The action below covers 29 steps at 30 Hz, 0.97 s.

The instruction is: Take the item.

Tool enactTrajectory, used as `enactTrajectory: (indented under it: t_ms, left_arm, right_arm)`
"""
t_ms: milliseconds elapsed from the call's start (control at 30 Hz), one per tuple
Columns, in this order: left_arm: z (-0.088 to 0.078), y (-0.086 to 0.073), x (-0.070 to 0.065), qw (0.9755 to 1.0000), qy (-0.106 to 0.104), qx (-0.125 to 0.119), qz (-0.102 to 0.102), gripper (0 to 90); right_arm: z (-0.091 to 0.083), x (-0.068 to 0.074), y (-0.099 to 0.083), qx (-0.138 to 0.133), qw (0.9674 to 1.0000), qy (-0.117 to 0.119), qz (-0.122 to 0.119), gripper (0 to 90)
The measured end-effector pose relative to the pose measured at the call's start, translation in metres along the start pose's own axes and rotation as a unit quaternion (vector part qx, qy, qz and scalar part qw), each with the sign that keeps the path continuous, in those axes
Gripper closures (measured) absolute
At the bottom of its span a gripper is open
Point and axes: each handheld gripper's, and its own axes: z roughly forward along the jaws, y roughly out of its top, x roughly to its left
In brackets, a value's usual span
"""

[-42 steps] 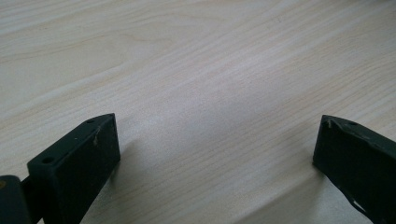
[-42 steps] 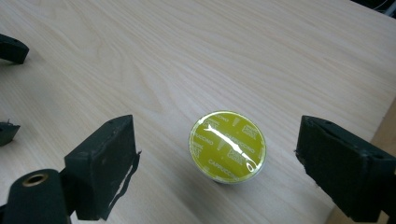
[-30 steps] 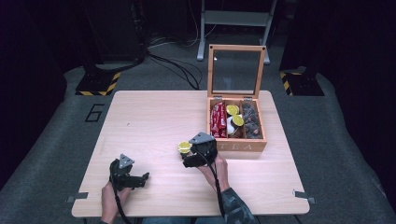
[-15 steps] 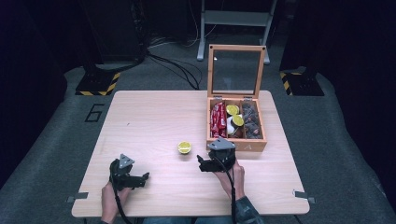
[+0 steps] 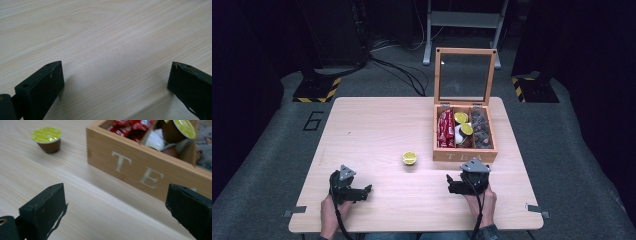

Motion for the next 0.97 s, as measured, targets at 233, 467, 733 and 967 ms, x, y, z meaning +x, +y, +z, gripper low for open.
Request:
enactTrajectory:
  t_ms: [233, 467, 733, 967]
  left_arm:
    - [0.0, 0.0, 0.0, 1.0, 0.0, 0.0, -0.001, 0.3]
    - [0.0, 0.0, 0.0, 1.0, 0.001, 0.002, 0.0, 0.3]
    - [0.0, 0.0, 0.0, 1.0, 0.003, 0.0, -0.002, 0.3]
    - [0.0, 0.001, 0.0, 1.0, 0.003, 0.002, -0.002, 0.3]
  right_arm:
    - [-0.008, -0.024, -0.029, 0.023, 0.9988, -0.025, 0.035, 0.9]
    - [-0.014, -0.049, -0.051, 0.045, 0.9957, -0.047, 0.066, 0.0]
    - [-0.015, -0.07, -0.072, 0.065, 0.9909, -0.059, 0.102, 0.0]
    - [-0.014, -0.082, -0.081, 0.08, 0.9874, -0.065, 0.12, 0.0]
